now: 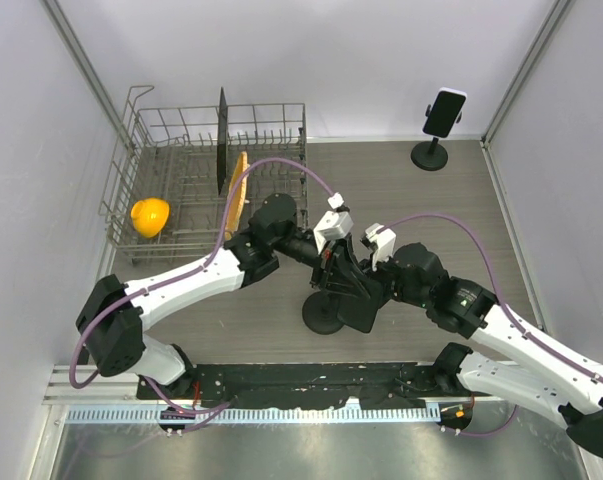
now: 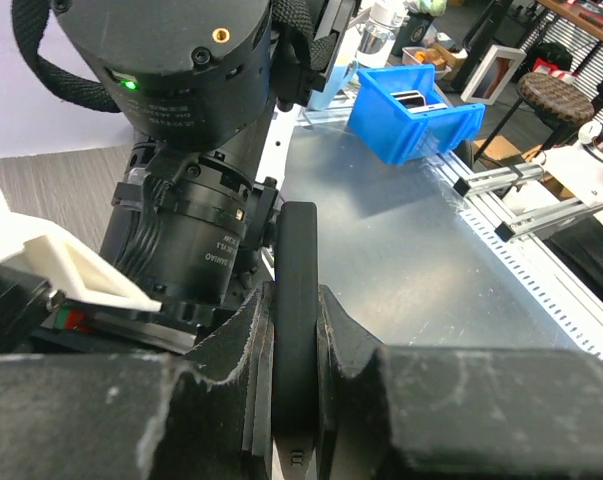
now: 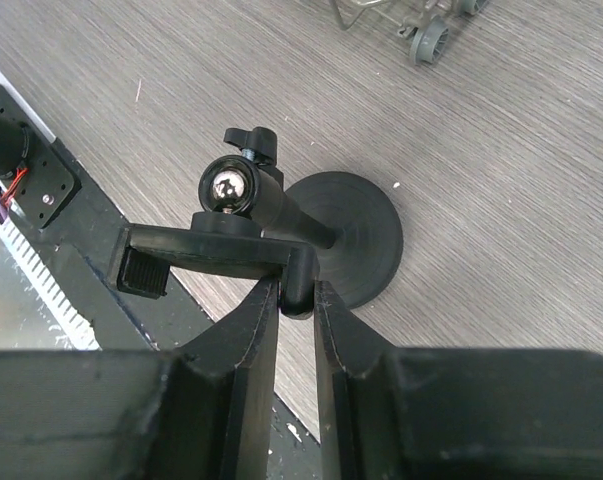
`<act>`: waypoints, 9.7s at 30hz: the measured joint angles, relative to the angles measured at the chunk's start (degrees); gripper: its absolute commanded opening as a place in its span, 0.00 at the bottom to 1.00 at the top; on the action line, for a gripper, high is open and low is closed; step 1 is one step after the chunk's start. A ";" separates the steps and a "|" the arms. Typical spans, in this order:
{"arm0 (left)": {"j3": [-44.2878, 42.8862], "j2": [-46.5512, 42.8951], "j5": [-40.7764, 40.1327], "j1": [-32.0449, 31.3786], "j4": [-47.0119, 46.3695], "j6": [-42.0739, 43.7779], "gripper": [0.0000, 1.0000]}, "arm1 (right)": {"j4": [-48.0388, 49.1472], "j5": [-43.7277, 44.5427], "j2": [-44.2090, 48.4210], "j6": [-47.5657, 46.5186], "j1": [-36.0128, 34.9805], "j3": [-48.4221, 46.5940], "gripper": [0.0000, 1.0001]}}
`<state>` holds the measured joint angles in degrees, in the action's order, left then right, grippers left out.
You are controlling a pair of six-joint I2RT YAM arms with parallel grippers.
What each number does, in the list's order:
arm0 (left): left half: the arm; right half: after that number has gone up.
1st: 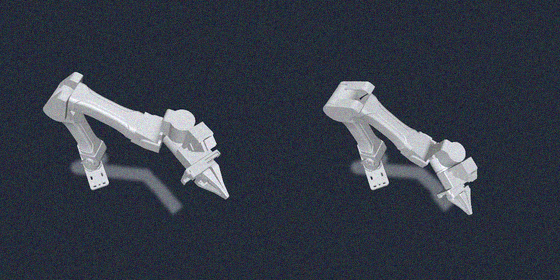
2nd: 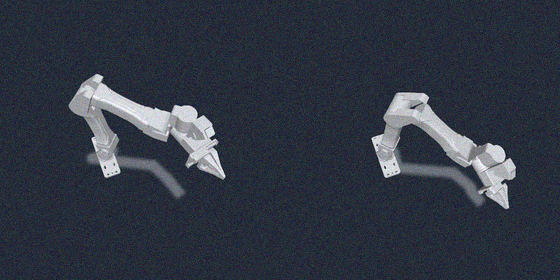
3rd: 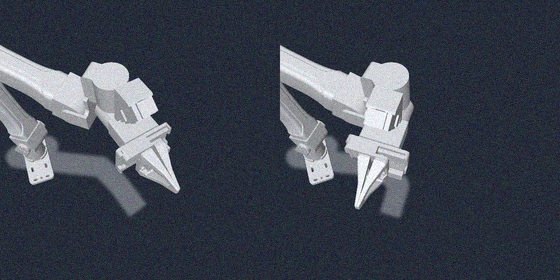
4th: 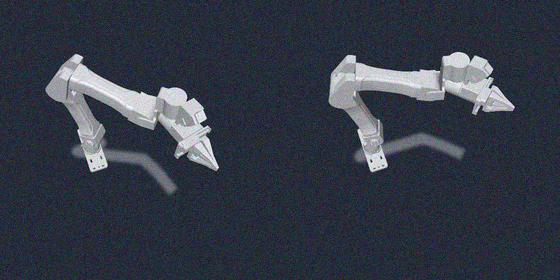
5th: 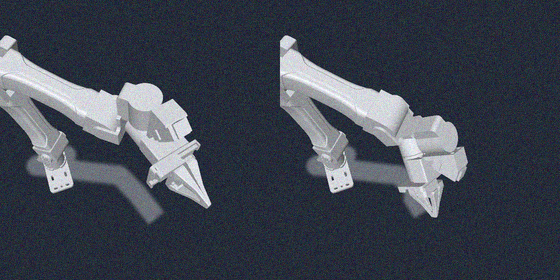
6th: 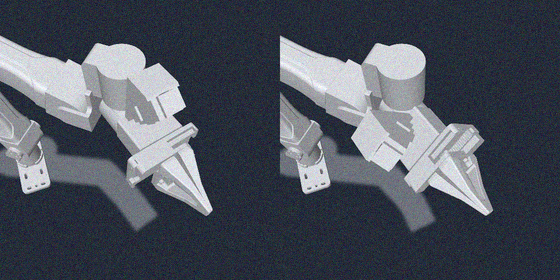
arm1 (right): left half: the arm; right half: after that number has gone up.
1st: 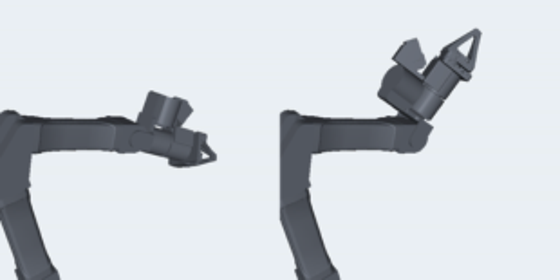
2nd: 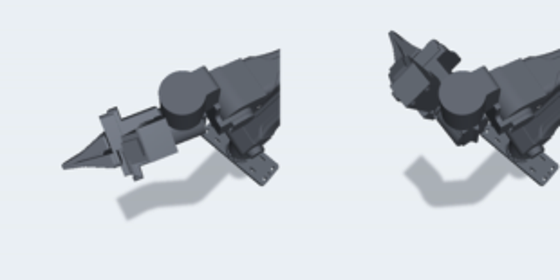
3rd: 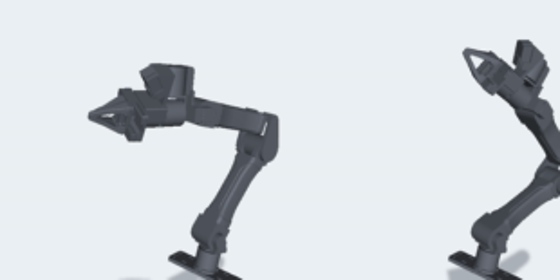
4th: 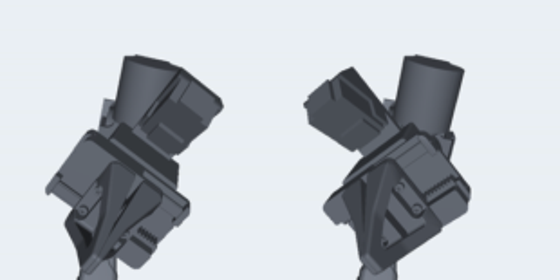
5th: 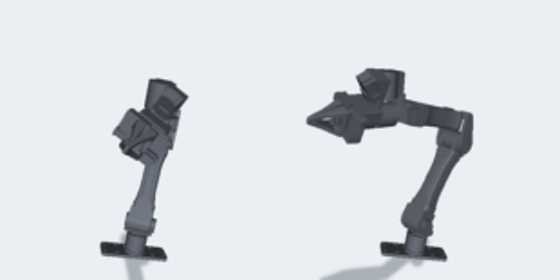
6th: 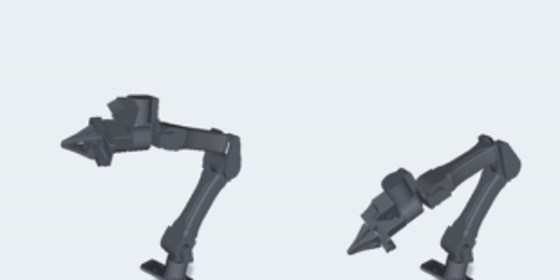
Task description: Place the phone on the phone stand
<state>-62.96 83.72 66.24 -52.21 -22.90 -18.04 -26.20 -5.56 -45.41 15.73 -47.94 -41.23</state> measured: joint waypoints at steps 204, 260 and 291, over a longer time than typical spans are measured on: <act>8.90 -26.99 -35.98 3.96 48.11 15.08 0.00 | 45.70 -23.58 -8.20 8.22 -0.57 17.81 0.58; 18.16 -54.62 -78.66 4.02 41.59 9.92 0.90 | -9.51 61.81 -25.86 37.68 -45.16 -23.32 0.86; 18.16 -54.53 -77.53 4.02 41.72 9.88 0.92 | -35.80 67.56 -43.95 56.37 -45.07 -42.86 0.87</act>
<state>-44.80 29.19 -11.29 -48.18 18.83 -8.16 -62.00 62.00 -89.36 72.10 -93.01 -84.09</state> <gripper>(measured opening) 0.920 0.868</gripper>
